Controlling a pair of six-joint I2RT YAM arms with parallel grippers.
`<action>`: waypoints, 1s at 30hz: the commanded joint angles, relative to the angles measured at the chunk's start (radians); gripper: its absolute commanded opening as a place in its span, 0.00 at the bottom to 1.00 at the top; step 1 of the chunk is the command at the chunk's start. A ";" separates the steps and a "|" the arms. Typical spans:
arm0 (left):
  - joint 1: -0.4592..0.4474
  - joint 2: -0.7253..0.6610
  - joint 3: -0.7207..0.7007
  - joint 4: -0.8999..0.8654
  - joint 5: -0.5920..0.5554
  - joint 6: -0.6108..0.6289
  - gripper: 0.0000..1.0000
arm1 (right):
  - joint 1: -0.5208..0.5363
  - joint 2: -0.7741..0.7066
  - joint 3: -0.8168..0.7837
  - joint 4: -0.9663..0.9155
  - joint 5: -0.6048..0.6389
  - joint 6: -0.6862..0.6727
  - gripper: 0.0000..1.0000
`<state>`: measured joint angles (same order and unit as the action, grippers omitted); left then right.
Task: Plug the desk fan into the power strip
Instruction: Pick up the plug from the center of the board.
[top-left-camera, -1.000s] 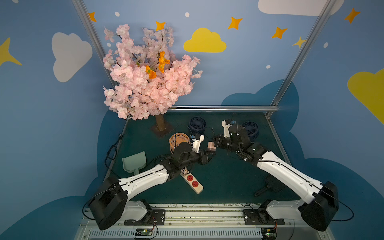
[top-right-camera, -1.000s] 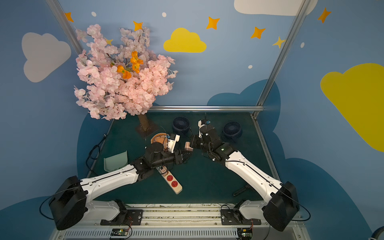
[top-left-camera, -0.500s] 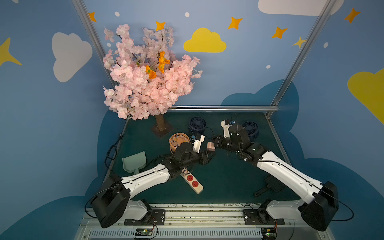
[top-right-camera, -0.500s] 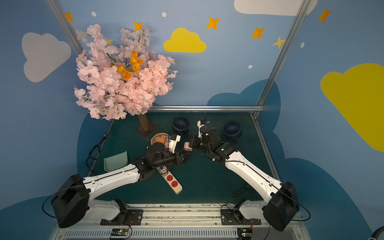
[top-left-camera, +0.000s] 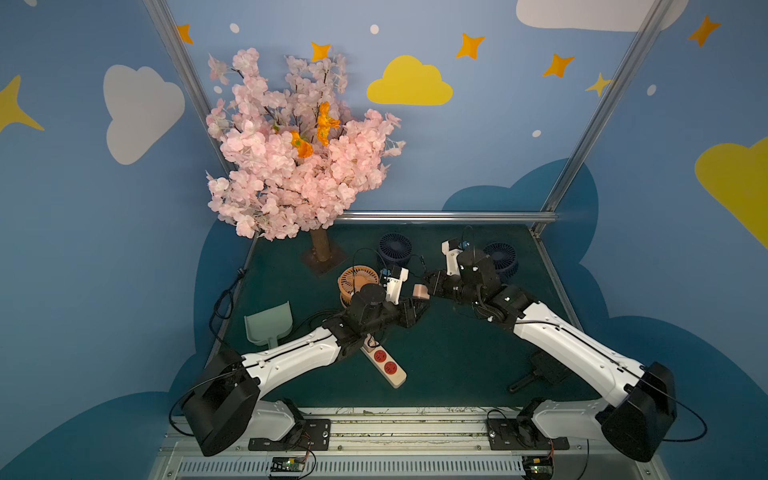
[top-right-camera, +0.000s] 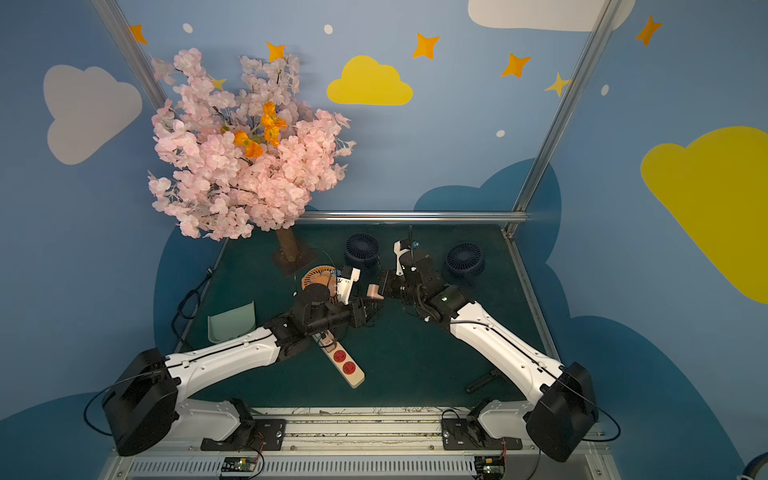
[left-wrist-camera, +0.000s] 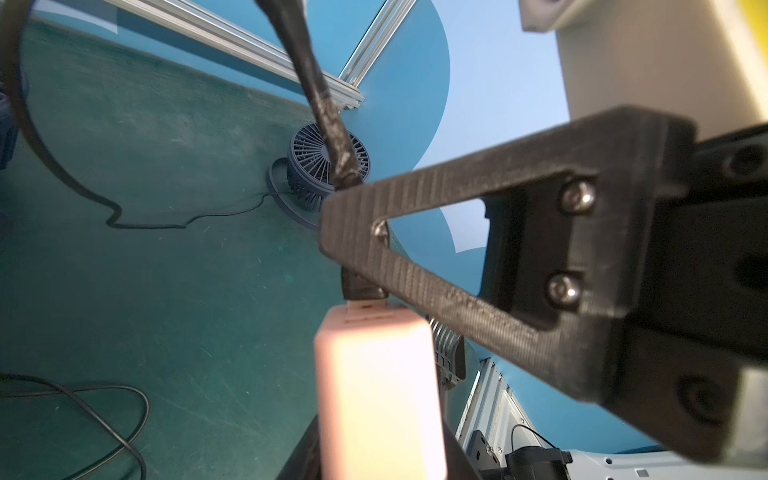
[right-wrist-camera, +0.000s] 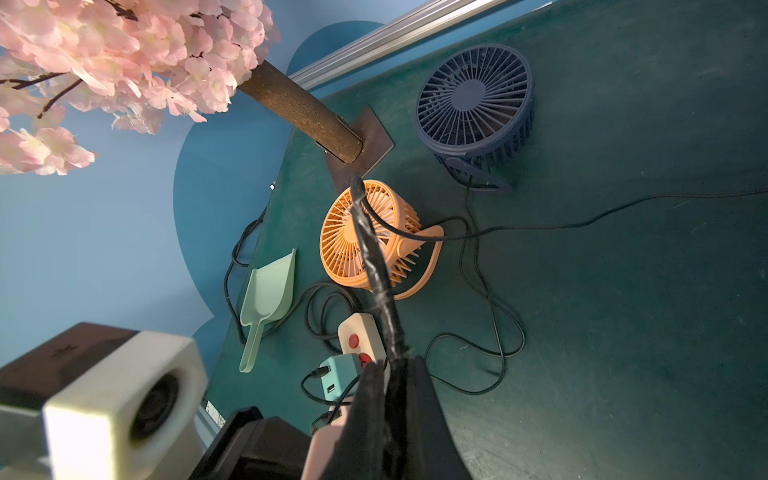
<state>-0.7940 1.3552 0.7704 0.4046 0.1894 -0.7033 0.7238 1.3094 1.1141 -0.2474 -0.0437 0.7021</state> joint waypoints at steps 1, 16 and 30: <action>0.001 0.002 0.031 0.008 -0.004 0.016 0.35 | 0.007 0.005 -0.009 0.023 -0.013 -0.004 0.00; 0.052 -0.091 -0.023 -0.079 0.184 0.133 0.18 | -0.090 -0.104 -0.040 -0.011 -0.285 -0.220 0.73; 0.231 -0.216 -0.062 -0.127 0.832 0.188 0.20 | -0.183 -0.170 -0.075 -0.125 -0.956 -0.411 0.82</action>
<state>-0.5682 1.1572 0.7006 0.2764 0.8410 -0.5373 0.5381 1.1240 1.0405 -0.3359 -0.8410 0.3340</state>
